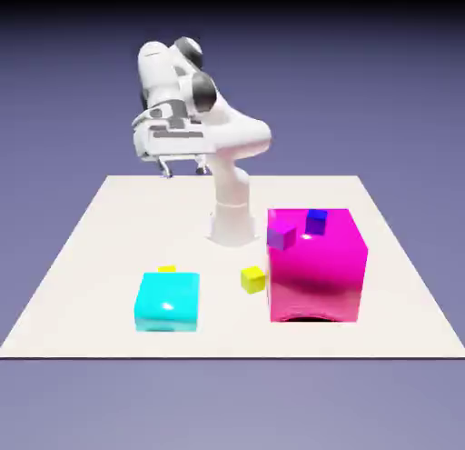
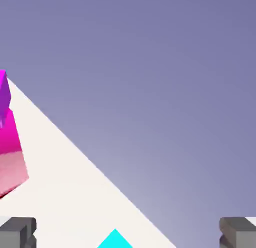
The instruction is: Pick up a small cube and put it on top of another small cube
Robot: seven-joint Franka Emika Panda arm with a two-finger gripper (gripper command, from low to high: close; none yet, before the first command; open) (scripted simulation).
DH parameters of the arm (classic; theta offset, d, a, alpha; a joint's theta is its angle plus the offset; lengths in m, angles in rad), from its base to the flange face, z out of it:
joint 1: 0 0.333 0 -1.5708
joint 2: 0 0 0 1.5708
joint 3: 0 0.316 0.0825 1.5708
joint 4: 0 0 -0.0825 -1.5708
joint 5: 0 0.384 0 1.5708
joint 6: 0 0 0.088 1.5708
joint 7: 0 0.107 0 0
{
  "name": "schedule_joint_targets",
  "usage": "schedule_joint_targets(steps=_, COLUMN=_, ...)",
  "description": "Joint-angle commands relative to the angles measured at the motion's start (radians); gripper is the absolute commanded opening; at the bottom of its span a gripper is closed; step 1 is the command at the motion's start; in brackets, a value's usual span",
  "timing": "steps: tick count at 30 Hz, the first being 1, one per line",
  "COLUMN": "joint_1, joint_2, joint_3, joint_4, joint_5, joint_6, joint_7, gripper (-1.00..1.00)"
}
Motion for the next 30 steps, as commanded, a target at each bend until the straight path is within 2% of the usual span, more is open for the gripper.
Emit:
schedule_joint_targets(steps=1, joint_1=0.02, joint_2=-0.023, joint_3=-0.036, joint_4=0.002, joint_5=-0.024, joint_6=-0.026, joint_7=-0.026, gripper=0.0)
schedule_joint_targets(steps=23, joint_1=0.469, joint_2=-0.525, joint_3=-0.834, joint_4=0.054, joint_5=-0.551, joint_6=-0.608, joint_7=-0.603, gripper=0.0)
schedule_joint_targets(steps=25, joint_1=0.482, joint_2=-0.54, joint_3=-0.857, joint_4=0.056, joint_5=-0.566, joint_6=-0.625, joint_7=-0.619, gripper=0.0)
schedule_joint_targets(steps=30, joint_1=0.505, joint_2=-0.546, joint_3=-1.038, joint_4=0.057, joint_5=-0.731, joint_6=-0.538, joint_7=-0.618, gripper=0.0)
